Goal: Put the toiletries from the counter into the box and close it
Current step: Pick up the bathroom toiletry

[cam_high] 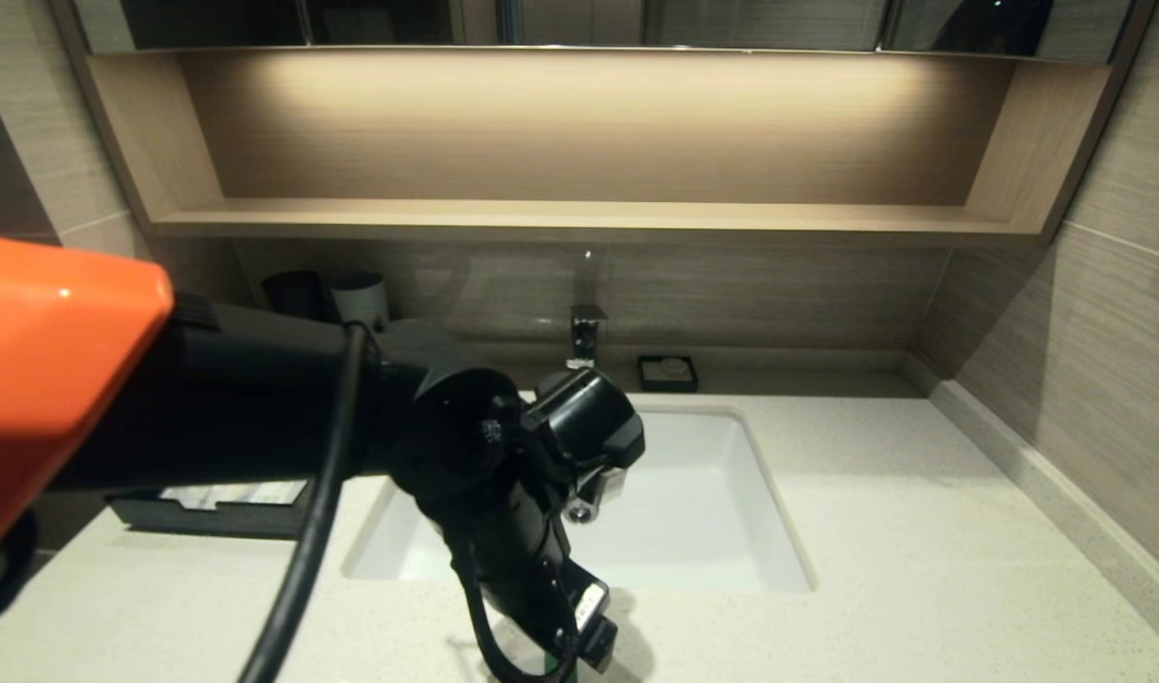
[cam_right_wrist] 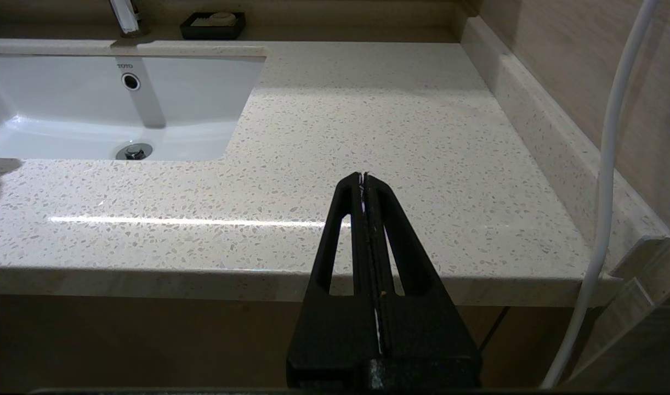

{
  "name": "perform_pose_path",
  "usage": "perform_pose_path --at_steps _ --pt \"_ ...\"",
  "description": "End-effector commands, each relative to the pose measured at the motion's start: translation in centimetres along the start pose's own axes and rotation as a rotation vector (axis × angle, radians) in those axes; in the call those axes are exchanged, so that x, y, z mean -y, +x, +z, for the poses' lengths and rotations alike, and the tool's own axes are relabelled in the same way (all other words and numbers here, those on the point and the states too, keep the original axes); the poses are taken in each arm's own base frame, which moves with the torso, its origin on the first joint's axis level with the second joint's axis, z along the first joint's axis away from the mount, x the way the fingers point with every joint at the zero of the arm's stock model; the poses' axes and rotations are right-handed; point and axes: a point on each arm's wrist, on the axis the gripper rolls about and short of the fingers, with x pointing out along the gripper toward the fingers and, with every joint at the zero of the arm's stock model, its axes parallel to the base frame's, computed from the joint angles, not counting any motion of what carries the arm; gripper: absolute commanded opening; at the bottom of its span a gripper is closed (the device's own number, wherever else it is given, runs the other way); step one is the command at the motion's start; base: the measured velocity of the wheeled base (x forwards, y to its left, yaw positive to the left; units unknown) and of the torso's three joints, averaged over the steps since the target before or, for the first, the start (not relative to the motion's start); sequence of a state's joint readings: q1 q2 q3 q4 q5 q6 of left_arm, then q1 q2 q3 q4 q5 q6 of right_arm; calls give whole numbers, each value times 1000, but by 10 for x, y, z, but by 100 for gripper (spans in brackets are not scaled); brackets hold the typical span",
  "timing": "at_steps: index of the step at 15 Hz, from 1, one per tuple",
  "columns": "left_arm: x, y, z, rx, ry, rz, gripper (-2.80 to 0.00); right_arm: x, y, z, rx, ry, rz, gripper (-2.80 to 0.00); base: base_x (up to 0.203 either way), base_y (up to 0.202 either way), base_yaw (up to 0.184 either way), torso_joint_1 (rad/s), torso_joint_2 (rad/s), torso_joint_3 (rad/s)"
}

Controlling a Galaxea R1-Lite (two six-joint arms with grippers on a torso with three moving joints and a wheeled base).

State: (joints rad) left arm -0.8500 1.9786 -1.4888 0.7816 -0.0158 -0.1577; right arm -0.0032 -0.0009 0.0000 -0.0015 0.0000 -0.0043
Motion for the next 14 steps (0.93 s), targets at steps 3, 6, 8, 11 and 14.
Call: perform_pose_path --at_steps 3,6,8,11,14 --pt "3 16 5 -44 6 53 0 0 0 0 -2 0 0 -280 0 0 0 0 0 0" --pt "2 19 7 -41 -21 77 0 0 0 0 -2 0 0 -280 0 0 0 0 0 0" --pt "2 21 7 -47 -30 78 0 0 0 0 -2 0 0 -280 0 0 0 0 0 0" --pt "3 19 8 -40 -34 77 0 0 0 0 -2 0 0 -280 0 0 0 0 0 0" --pt "3 21 8 -43 -34 74 0 0 0 0 -2 0 2 -280 0 0 0 0 0 0"
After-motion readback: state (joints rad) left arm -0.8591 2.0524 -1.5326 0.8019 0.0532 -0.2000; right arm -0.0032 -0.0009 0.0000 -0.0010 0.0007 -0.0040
